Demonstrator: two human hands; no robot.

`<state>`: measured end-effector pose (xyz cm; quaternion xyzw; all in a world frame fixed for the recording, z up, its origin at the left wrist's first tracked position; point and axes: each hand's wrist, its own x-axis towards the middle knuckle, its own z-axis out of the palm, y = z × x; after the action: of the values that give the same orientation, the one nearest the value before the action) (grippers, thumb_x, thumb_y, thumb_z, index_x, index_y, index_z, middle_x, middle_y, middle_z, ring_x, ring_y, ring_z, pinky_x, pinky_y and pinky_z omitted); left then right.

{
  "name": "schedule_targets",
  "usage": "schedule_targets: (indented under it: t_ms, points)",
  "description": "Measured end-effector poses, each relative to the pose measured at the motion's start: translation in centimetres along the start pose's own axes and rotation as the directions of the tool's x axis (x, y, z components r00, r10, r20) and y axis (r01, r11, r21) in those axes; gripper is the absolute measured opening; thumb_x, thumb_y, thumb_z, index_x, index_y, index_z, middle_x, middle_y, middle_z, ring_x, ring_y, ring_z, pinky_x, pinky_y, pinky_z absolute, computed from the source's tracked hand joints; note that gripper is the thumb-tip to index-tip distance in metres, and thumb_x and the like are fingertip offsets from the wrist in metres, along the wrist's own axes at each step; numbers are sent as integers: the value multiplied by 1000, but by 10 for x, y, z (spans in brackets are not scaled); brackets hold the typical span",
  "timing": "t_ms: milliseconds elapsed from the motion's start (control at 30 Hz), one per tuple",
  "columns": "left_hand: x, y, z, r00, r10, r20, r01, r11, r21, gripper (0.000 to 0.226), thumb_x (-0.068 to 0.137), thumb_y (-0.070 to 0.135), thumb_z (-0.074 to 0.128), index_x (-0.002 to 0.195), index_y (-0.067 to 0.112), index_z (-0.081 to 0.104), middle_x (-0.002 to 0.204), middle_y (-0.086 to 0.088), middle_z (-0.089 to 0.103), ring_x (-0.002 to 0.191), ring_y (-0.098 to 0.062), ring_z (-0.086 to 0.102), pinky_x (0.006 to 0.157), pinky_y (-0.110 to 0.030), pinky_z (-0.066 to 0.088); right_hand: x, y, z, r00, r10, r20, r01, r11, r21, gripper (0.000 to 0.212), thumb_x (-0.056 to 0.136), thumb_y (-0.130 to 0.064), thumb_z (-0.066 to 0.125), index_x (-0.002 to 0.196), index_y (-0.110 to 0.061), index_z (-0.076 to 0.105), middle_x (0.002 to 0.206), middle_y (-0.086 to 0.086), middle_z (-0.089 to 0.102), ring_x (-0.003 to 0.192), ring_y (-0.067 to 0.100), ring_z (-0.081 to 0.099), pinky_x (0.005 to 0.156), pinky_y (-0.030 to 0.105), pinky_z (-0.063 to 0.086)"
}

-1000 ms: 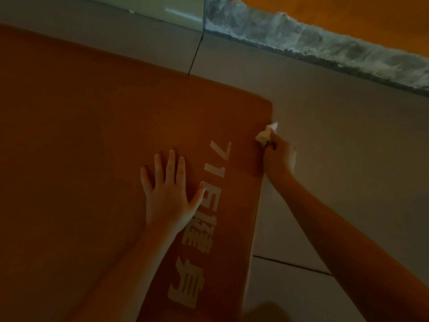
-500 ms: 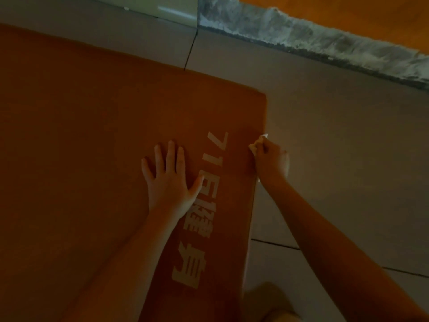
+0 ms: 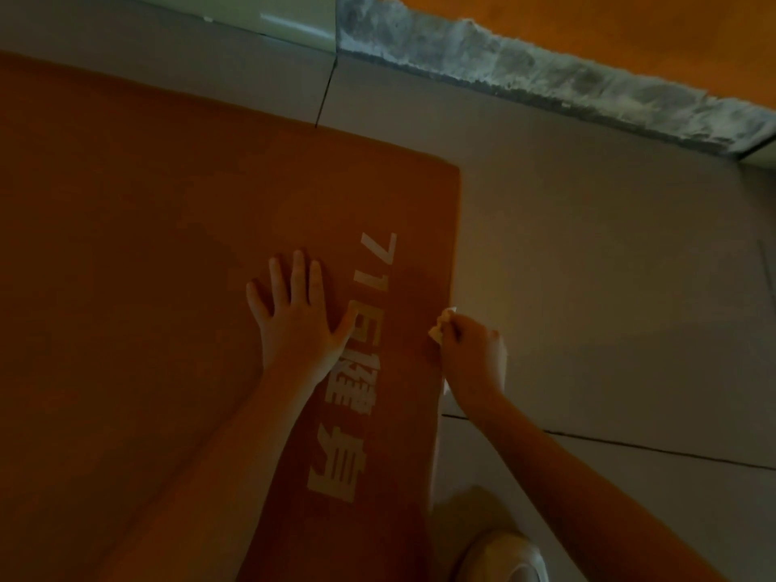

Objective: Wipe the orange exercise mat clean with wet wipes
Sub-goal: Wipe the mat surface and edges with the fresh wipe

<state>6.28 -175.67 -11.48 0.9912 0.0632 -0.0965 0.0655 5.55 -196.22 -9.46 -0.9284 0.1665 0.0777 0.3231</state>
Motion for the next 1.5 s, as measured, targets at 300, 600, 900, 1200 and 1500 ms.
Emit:
schedule_targets:
  t_ms: [300,600,900,1200,1500]
  points:
    - [2,2,-2,999,6,35,-8,999,46,87,89,70,7,154,13,-3,161,-9,-12,146,-35,-13,115,-62,1,10,-13,-3,996,90,-11,-88,987,136,27,102,-30,45,98,-21,70,83,-10,69,63,2,62,53,19,48]
    - [1,4,-15,993,-3,119,-5,998,67,85,92,68,10,154,13,-6,161,-10,-14,146,-36,-12,114,-64,6,-54,13,0,989,41,140,-48,998,42,18,102,-17,45,100,-15,62,84,-7,65,68,4,63,46,12,43]
    - [-54,-10,-37,932,3,362,-43,994,104,92,89,71,34,154,21,-6,160,-10,-17,146,-40,-6,108,-68,20,-85,14,0,975,7,223,57,959,-277,23,95,-13,53,117,-14,55,101,2,68,98,21,66,81,38,55]
    - [-112,-33,-33,879,34,475,-81,994,79,105,82,64,60,154,27,-6,158,-9,-21,144,-46,-8,108,-69,21,-124,7,-11,922,78,380,-43,994,-99,44,97,-22,49,139,-11,41,135,13,52,123,31,49,100,36,39]
    - [-111,-32,-31,896,59,441,-82,996,34,105,82,59,64,154,25,-4,159,-10,-20,143,-47,-9,107,-69,21,-150,-9,-24,852,169,496,-4,949,-316,49,95,-27,54,138,-7,41,134,16,51,121,31,50,93,32,40]
